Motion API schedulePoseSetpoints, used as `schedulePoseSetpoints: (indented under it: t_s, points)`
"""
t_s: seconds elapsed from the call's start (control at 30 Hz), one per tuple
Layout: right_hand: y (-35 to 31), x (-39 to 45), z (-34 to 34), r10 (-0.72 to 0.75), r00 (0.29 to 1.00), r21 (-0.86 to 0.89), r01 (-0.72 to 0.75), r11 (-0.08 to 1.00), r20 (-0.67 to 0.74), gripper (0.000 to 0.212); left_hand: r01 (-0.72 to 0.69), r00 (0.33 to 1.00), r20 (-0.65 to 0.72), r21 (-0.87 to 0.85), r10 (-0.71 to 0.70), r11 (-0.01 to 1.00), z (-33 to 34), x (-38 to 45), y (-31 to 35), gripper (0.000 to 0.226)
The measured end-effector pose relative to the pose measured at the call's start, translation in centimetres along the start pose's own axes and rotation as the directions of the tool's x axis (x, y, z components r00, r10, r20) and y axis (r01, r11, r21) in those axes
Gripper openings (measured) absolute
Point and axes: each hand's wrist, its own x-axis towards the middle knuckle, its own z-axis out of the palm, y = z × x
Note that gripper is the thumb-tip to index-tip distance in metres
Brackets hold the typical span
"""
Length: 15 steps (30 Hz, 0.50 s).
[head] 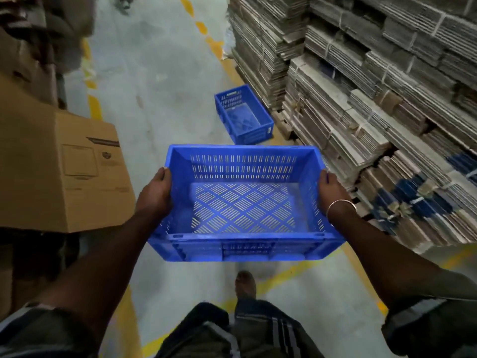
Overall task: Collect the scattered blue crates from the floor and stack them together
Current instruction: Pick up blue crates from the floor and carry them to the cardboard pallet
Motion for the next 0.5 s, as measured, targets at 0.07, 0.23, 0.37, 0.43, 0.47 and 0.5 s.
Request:
schedulePoseSetpoints:
  t_s: [0.07, 0.23, 0.37, 0.43, 0.47, 0.5]
  points:
    - [-3.0, 3.7, -1.0, 0.004, 1.000, -0.002, -0.004, 1.000, 0.007, 0.069, 0.016, 1.000, 0.018, 0.002, -0.016, 1.000, -0.8, 4.3, -2.8, 0.066]
    - [-10.3, 12.7, -2.9, 0.023, 1.000, -0.005, -0.023, 1.000, -0.003, 0.074, 0.005, 1.000, 0.015, -0.031, -0.004, 1.000, -2.7, 15.0, -8.9, 0.060]
    - [-16.2, 20.3, -2.8, 0.066, 0.997, 0.013, -0.065, 0.998, -0.026, 0.072, -0.073, 0.997, 0.015, -0.076, 0.075, 0.994, -3.0, 24.8, -14.3, 0.049]
    - [-19.5, 24.0, -2.6, 0.115, 0.993, 0.045, -0.114, 0.992, -0.029, 0.069, -0.104, 0.995, 0.002, -0.097, 0.105, 0.990, -3.4, 30.1, -16.8, 0.048]
    - [-21.2, 25.4, -2.8, 0.161, 0.987, 0.061, -0.160, 0.985, -0.011, 0.068, -0.126, 0.992, 0.008, -0.100, 0.128, 0.987, -3.9, 32.7, -17.9, 0.049]
    - [-22.8, 26.9, -3.2, 0.196, 0.981, 0.060, -0.195, 0.979, -0.012, 0.068, -0.147, 0.989, 0.018, -0.103, 0.149, 0.984, -4.4, 35.3, -19.0, 0.049]
